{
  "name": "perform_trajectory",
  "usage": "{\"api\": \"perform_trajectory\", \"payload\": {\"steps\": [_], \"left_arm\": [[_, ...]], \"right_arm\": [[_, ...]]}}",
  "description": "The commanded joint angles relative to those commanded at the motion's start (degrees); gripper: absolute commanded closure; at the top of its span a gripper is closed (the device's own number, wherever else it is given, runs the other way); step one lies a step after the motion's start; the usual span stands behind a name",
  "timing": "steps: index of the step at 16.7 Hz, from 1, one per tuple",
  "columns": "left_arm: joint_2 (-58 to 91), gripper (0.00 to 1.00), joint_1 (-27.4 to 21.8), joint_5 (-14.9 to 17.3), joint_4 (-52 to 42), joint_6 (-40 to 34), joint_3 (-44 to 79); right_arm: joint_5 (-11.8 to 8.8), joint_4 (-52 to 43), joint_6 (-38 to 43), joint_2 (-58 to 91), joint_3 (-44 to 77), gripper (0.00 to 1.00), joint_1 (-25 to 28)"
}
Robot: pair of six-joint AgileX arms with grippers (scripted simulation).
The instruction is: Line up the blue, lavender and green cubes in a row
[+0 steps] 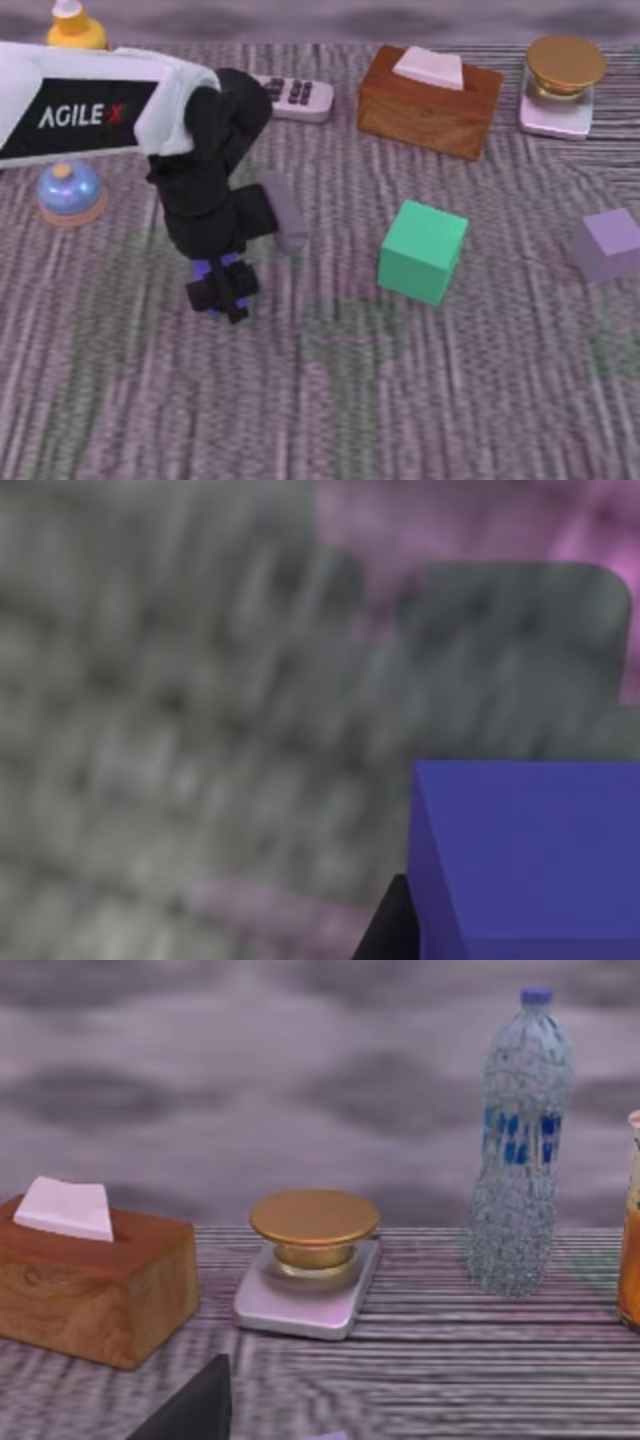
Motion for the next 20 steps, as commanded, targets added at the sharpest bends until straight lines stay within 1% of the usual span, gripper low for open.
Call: {"api": "perform_trajectory", "payload": {"steps": [4, 8, 11, 14, 20], "left_arm": [[-3.3, 1.00, 0.6, -0.1, -8.6, -0.1, 4.5], [-4.1, 1.00, 0.7, -0.1, -9.7, -0.2, 5.3], [-3.3, 1.00, -0.4, -0.1, -10.0, -0.2, 6.0], [-0.2, 1.00, -5.8, -0.1, -12.5, -1.7, 11.8], [8.8, 1.00, -22.0, -0.3, -20.3, -6.7, 28.6]], "right_arm": [[0.0, 0.0, 0.0, 0.0, 0.0, 0.00, 0.0], [0.0, 0.0, 0.0, 0.0, 0.0, 0.00, 0.0], [0.0, 0.0, 0.0, 0.0, 0.0, 0.00, 0.0], [0.0, 0.0, 0.0, 0.0, 0.0, 0.00, 0.0], [0.0, 0.0, 0.0, 0.0, 0.0, 0.00, 0.0]]}}
